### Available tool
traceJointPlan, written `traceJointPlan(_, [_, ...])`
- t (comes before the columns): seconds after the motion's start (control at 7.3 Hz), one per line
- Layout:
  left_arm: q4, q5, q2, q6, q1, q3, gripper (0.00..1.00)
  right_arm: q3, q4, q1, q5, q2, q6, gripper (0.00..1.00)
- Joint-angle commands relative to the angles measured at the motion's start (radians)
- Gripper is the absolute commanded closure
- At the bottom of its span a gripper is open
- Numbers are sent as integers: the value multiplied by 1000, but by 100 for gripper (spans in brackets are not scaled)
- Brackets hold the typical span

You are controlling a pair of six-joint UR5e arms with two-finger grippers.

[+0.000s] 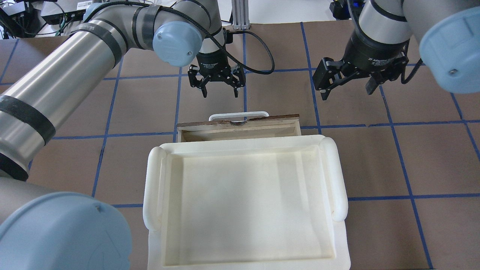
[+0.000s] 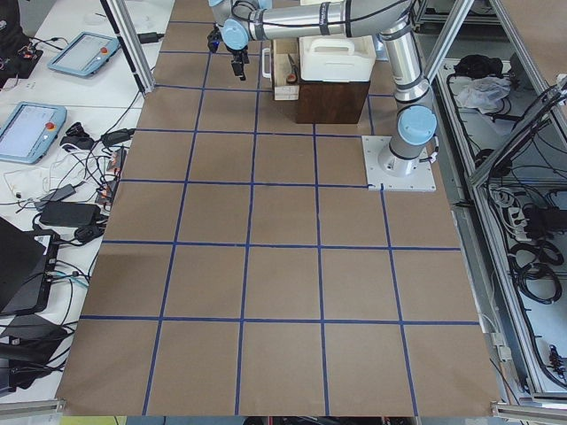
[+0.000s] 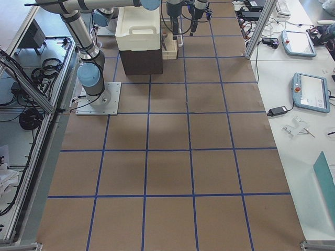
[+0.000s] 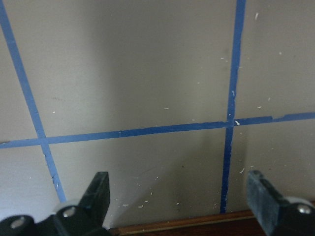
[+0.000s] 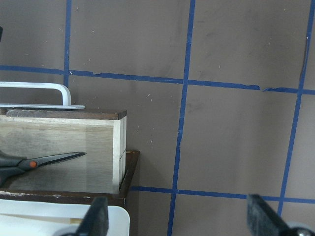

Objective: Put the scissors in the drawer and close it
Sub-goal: 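Lower the left gripper toward the white drawer handle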

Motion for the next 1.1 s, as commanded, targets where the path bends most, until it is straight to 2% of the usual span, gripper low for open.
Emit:
traceJointPlan(0.0, [-13, 4, 26, -1, -40, -14, 0, 6, 6, 2, 4, -3, -2, 0])
traceJointPlan(0.55, [-35, -1, 56, -1, -45, -85, 0, 6, -6, 2, 5, -17, -2, 0])
traceJointPlan(0.96, [-37, -32, 59, -3, -57, -86, 0, 1, -10, 2, 7, -17, 1, 0])
